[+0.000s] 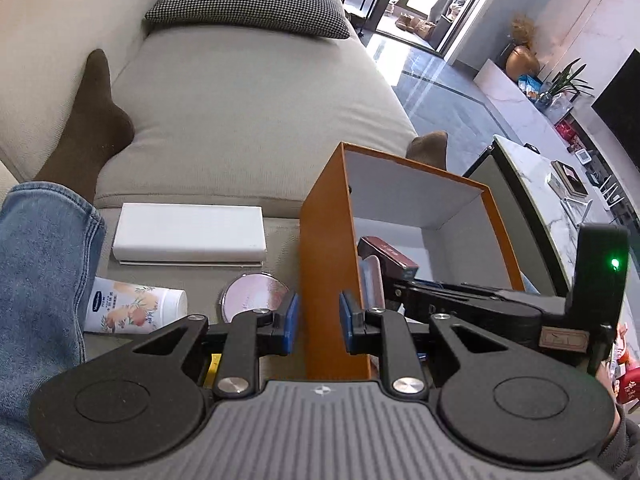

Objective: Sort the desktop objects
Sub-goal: 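Lower the card wallet and card box into the box and open both grippers, then withdraw both grippers from the box toward the remaining items on the table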

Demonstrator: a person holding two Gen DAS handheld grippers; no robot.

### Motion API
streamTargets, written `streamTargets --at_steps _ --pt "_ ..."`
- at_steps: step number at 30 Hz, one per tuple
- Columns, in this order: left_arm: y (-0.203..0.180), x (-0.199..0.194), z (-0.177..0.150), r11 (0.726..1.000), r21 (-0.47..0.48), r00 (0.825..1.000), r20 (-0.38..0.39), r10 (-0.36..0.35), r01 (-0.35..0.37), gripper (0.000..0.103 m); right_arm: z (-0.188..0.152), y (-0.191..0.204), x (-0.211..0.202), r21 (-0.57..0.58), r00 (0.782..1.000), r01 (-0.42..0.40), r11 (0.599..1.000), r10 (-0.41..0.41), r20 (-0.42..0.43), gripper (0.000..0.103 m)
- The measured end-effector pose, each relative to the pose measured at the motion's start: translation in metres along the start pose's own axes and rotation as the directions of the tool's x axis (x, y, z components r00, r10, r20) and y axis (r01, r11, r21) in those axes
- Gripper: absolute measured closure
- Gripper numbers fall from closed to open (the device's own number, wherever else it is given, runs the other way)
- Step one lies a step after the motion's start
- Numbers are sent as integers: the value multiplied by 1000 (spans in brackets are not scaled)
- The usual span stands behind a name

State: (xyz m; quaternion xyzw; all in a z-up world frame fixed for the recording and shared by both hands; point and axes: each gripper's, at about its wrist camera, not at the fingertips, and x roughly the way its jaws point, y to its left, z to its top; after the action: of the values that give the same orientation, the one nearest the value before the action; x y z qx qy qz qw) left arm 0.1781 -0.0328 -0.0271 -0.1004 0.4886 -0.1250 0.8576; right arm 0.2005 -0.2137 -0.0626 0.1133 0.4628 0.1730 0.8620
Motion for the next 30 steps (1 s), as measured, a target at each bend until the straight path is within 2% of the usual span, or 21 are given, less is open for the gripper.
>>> streamTargets --at_steps 2,7,11,17,20,21,23,30 --pt "2 -2 -1 1000 5 1000 6 -9 9 79 3 2 2 -5 1000 15 1000 -15 -6 78" --pt "10 -3 -4 1000 -15 1000 1 -5 5 79 -5 19 -1 -108 998 35 994 -40 -45 75" --pt "13 -1 -6 999 -24 1000 -8 -22 22 79 -12 20 -5 -141 996 5 990 -17 -86 70" --pt "20 -5 -7 999 -47 1000 3 -24 25 79 -8 13 -19 -127 998 -42 991 35 -59 64" --pt "22 -5 -8 998 -52 1000 2 -26 26 79 -5 4 -23 -66 993 -105 992 101 -65 67" --pt "22 -5 -8 998 -53 1000 0 -28 28 79 -5 2 -23 -47 991 -121 992 118 -71 75" --pt "21 -3 -8 998 -54 999 -6 -33 33 79 -7 -2 -21 -13 987 -137 990 136 -85 83" --pt "17 -3 -11 998 -44 999 -12 -40 39 79 -12 6 -18 -40 987 -146 988 143 -76 83"
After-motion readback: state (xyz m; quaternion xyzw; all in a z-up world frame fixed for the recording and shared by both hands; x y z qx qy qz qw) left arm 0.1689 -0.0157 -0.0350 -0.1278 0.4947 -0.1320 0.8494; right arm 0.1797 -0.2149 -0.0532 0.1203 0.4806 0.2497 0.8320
